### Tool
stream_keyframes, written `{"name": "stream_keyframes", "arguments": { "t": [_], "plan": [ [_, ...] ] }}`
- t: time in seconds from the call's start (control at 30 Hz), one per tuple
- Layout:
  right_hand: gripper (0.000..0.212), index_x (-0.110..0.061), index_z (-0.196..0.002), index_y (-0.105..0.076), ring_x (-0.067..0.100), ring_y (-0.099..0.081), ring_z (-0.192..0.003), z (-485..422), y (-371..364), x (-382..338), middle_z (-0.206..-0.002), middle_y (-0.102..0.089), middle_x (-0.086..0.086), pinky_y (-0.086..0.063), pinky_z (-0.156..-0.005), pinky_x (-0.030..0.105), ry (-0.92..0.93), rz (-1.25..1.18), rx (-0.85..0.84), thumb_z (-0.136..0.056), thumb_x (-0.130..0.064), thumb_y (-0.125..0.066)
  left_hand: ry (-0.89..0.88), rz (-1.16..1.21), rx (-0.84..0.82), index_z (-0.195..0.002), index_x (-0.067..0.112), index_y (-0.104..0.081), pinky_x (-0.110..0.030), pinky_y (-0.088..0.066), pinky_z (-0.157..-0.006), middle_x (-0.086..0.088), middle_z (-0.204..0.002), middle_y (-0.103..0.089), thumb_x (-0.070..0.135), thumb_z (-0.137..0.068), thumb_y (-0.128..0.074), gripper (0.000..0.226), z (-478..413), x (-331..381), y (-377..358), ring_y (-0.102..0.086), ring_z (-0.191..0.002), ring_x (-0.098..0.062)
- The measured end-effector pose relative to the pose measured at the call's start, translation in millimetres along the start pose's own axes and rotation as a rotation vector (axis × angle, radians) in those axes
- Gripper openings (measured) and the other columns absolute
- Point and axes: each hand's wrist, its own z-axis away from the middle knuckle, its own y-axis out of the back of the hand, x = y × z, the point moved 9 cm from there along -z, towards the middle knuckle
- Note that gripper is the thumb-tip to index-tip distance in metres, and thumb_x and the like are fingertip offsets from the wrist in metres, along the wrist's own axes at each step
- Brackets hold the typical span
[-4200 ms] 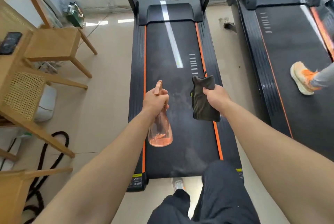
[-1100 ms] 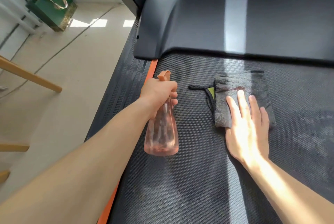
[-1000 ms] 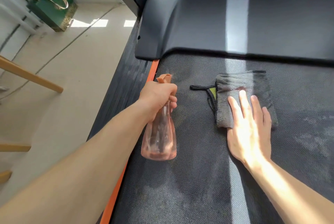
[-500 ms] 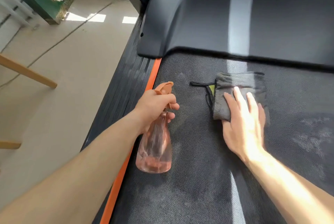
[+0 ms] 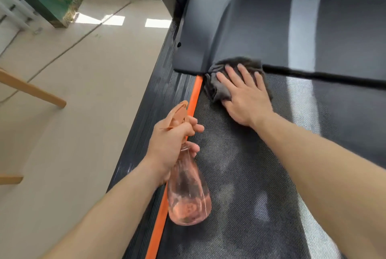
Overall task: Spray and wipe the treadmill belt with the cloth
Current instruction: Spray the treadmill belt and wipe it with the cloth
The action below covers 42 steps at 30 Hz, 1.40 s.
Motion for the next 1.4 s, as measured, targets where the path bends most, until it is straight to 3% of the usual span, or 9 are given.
{"name": "stream_keyframes", "arguments": {
  "t": [0.23, 0.43, 0.67, 0.83, 0.97, 1.1, 1.23, 1.3, 1.4],
  "plan": [
    [0.078, -0.04, -0.159, -0.029, 0.023, -0.024, -0.155, 111.9, -33.4, -38.1, -0.169, -0.022, -0.008, -0.014, -0.122, 0.05, 0.219, 0.06, -0.042, -0.082, -0.05, -0.038, 0.034, -0.001, 0.037, -0.096, 0.011, -0.068, -0.028, -0.048, -0.047, -0.014, -0.088, -0.076, -0.008, -0.09, -0.054, 0.024, 2.6, -0.1, 5.2, -0.054, -0.042, -0.021],
    [0.065, -0.047, -0.16, -0.004, 0.013, 0.008, -0.158, 10.1, -1.2, 1.0, -0.171, 0.004, -0.016, 0.007, -0.125, 0.049, -0.011, -0.022, -0.132, -0.102, -0.051, -0.034, 0.06, -0.07, -0.03, -0.093, 0.007, -0.065, -0.027, -0.047, -0.047, -0.012, -0.089, -0.076, -0.006, -0.09, -0.054, 0.018, -2.8, -2.8, -8.1, -0.055, -0.041, -0.02],
    [0.078, -0.038, -0.161, -0.025, 0.027, -0.021, -0.156, 143.6, -37.7, -49.6, -0.17, -0.018, -0.004, -0.013, -0.121, 0.054, 0.203, 0.023, -0.051, -0.084, -0.048, -0.036, 0.057, -0.076, -0.036, -0.094, 0.01, -0.066, -0.031, -0.048, -0.053, -0.025, -0.104, -0.075, -0.003, -0.09, -0.055, 0.018, -4.1, -0.9, -7.3, -0.056, -0.043, -0.02],
    [0.069, -0.048, -0.16, -0.005, 0.017, 0.002, -0.159, 74.7, -24.3, -25.3, -0.171, 0.002, -0.014, 0.004, -0.125, 0.05, 0.105, 0.014, -0.104, -0.097, -0.049, -0.034, 0.023, -0.122, -0.061, -0.094, 0.01, -0.066, -0.029, -0.048, -0.048, -0.022, -0.095, -0.076, -0.004, -0.09, -0.057, 0.017, -0.4, 2.2, -13.8, -0.056, -0.043, -0.021],
    [0.069, -0.044, -0.161, -0.004, 0.02, 0.01, -0.158, 26.5, -9.0, -14.3, -0.172, 0.009, -0.01, 0.007, -0.125, 0.053, -0.039, -0.058, -0.077, -0.103, -0.046, -0.04, -0.001, -0.145, -0.052, -0.095, 0.009, -0.067, -0.03, -0.049, -0.05, -0.021, -0.098, -0.077, -0.004, -0.089, -0.057, 0.018, 1.7, 3.8, -12.6, -0.056, -0.043, -0.022],
    [0.075, -0.043, -0.162, -0.006, 0.024, 0.002, -0.159, 101.7, -25.7, -19.0, -0.172, 0.002, -0.007, -0.002, -0.124, 0.054, 0.073, 0.043, -0.019, -0.095, -0.049, -0.041, -0.034, -0.161, -0.062, -0.102, 0.007, -0.067, -0.028, -0.049, -0.045, -0.031, -0.114, -0.07, -0.006, -0.091, -0.056, 0.02, 6.6, 6.8, -17.9, -0.061, -0.047, -0.011],
    [0.08, -0.039, -0.162, -0.016, 0.028, -0.012, -0.157, 199.4, -45.4, 12.8, -0.172, -0.011, -0.004, -0.012, -0.123, 0.056, 0.037, 0.055, -0.012, -0.086, -0.049, -0.039, -0.055, -0.212, -0.109, -0.135, 0.002, -0.06, -0.022, -0.048, -0.043, -0.033, -0.124, -0.062, -0.009, -0.092, -0.054, 0.045, 17.8, 5.1, -36.8, -0.062, -0.046, -0.004],
    [0.084, -0.033, -0.163, -0.019, 0.034, -0.017, -0.156, 229.5, -46.5, 43.7, -0.171, -0.014, 0.003, -0.021, -0.12, 0.06, -0.087, 0.09, -0.018, -0.083, -0.047, -0.043, -0.046, -0.228, -0.13, -0.133, 0.003, -0.062, -0.023, -0.049, -0.045, -0.032, -0.123, -0.064, -0.008, -0.091, -0.056, 0.044, 22.0, 1.9, -46.4, -0.06, -0.045, -0.007],
    [0.085, -0.021, -0.16, -0.032, 0.042, -0.035, -0.144, 252.6, -27.1, 87.1, -0.163, -0.033, 0.015, -0.033, -0.109, 0.061, -0.254, 0.176, 0.025, -0.08, -0.045, -0.047, 0.002, -0.276, -0.162, -0.106, 0.006, -0.067, -0.03, -0.05, -0.052, -0.027, -0.112, -0.072, -0.002, -0.09, -0.057, 0.021, 24.1, -8.5, -65.4, -0.059, -0.045, -0.018]
  ]
}}
